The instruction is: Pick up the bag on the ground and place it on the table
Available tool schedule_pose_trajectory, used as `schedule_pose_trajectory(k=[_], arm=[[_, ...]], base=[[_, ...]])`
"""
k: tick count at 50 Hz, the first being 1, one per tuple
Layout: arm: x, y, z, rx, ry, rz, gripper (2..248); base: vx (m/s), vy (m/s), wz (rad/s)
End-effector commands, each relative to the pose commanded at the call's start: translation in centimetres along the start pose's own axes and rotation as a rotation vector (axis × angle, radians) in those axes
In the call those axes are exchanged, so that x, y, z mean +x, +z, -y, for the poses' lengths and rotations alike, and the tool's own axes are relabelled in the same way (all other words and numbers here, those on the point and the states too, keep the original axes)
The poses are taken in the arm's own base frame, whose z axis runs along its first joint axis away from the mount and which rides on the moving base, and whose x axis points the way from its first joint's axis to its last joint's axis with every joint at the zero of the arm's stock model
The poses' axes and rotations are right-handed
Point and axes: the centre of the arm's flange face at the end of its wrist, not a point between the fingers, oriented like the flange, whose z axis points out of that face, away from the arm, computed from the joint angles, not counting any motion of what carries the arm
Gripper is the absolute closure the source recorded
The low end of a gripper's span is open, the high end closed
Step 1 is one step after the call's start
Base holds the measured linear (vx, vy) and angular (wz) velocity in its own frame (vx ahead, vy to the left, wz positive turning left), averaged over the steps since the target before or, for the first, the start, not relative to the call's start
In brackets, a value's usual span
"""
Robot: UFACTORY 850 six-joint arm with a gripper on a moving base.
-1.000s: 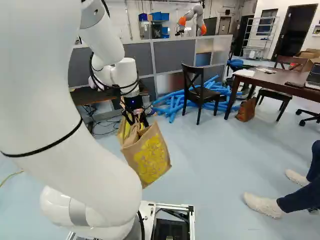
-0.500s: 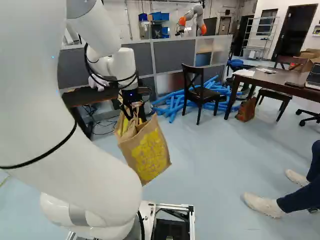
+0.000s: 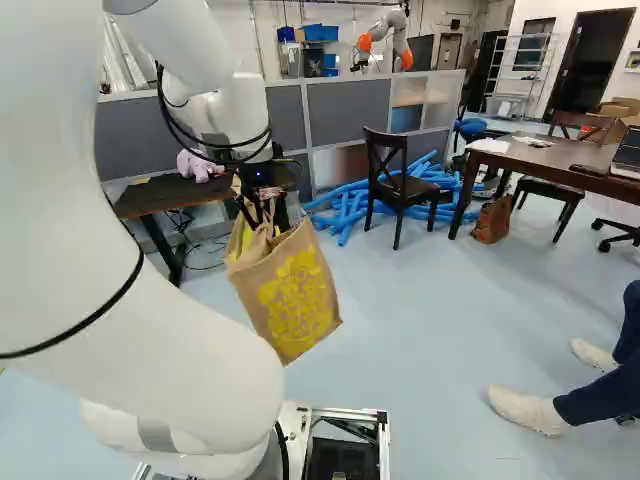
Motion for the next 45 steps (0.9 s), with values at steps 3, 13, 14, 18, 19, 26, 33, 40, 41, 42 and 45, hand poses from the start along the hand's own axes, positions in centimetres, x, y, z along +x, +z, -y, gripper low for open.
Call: schedule_pose_trajectory(k=[3,13,14,18,19,26,33,40,41,42,45], arm=[[0.0,-0.5,0.0,0.0,0.0,-0.001,229],[0.0,-2.0,0.1,0.001,-0.001,-0.003,229],[0.0,-2.2,0.1,0.001,-0.001,-0.003,229],[0.0,-2.8,0.1,0.002,-0.001,-0.004,229],[0.0,-3.0,0.1,0.002,-0.001,-0.004,229],[0.0,-4.1,0.0,0.002,0.002,-0.005,229],[-0.1,-5.2,-0.1,0.003,0.005,-0.006,229],[-0.2,-6.3,-0.2,0.004,0.008,-0.007,229],[-0.2,-6.5,-0.2,0.004,0.008,-0.007,229],[-0.2,-6.6,-0.2,0.004,0.009,-0.007,229],[-0.2,-7.1,-0.2,0.004,0.01,-0.008,229]], base=[[0.0,0.0,0.0],[0.0,0.0,0.0],[0.0,0.0,0.0],[0.0,0.0,0.0],[0.0,0.0,0.0],[0.0,0.0,0.0],[0.0,0.0,0.0],[0.0,0.0,0.0],[0.0,0.0,0.0],[0.0,0.0,0.0],[0.0,0.0,0.0]])
